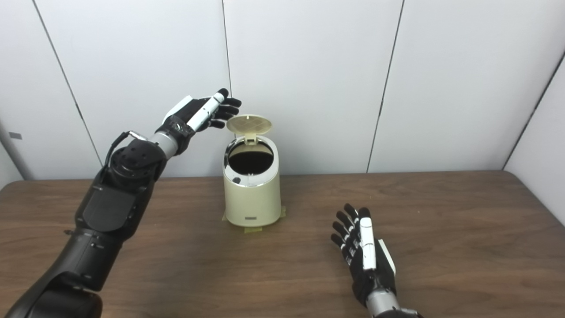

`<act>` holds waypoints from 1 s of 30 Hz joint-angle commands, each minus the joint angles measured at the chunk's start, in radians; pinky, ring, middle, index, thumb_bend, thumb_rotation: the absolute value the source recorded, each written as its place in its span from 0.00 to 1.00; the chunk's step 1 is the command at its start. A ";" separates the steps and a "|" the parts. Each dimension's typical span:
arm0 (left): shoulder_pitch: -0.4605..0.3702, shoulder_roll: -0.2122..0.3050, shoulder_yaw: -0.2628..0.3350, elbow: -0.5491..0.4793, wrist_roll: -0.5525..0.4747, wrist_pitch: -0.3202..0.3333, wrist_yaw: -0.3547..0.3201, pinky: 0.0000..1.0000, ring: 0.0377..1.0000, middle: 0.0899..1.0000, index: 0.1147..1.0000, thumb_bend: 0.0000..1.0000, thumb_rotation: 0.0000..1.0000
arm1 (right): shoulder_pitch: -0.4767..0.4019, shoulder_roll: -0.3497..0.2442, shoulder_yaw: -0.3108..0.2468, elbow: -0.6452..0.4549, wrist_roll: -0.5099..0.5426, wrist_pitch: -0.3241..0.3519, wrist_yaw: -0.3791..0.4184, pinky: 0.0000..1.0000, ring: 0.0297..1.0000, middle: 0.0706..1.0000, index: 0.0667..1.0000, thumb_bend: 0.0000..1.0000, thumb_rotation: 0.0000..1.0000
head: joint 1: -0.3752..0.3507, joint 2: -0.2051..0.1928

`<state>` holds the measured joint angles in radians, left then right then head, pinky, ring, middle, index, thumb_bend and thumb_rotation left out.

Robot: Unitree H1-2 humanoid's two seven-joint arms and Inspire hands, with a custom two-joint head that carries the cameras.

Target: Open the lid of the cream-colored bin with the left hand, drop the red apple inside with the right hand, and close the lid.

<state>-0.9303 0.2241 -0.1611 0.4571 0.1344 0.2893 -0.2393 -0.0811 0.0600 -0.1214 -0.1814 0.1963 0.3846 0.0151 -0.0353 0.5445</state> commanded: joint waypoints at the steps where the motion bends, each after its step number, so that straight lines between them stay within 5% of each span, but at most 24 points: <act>1: -0.084 0.029 -0.019 -0.021 0.039 -0.057 -0.002 0.85 0.82 0.76 0.75 0.41 1.00 | -0.038 0.001 0.003 -0.015 0.011 -0.047 0.003 0.90 0.90 0.91 0.95 0.59 1.00 | -0.001 0.000; 11: -0.087 0.044 -0.099 -0.042 0.170 -0.105 0.010 0.82 0.77 0.67 0.69 0.39 1.00 | -0.043 0.004 -0.001 0.007 0.013 -0.049 -0.005 0.90 0.87 0.88 0.94 0.59 1.00 | -0.003 -0.002; 19: -0.068 0.048 -0.119 -0.086 0.228 -0.103 -0.006 0.88 0.76 0.65 0.67 0.37 1.00 | -0.046 -0.002 0.015 0.010 -0.027 -0.018 -0.038 0.90 0.84 0.84 0.92 0.60 1.00 | -0.004 -0.003; 30: -0.024 0.071 -0.126 -0.147 0.257 -0.150 -0.021 0.81 0.71 0.64 0.64 0.39 1.00 | -0.057 0.006 0.007 0.028 -0.040 0.029 -0.086 0.91 0.80 0.79 0.90 0.53 1.00 | -0.005 -0.007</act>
<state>-0.9105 0.2803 -0.2967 0.3387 0.3817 0.1739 -0.2725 -0.1073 0.0599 -0.1103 -0.1579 0.1604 0.4082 -0.0588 -0.0399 0.5369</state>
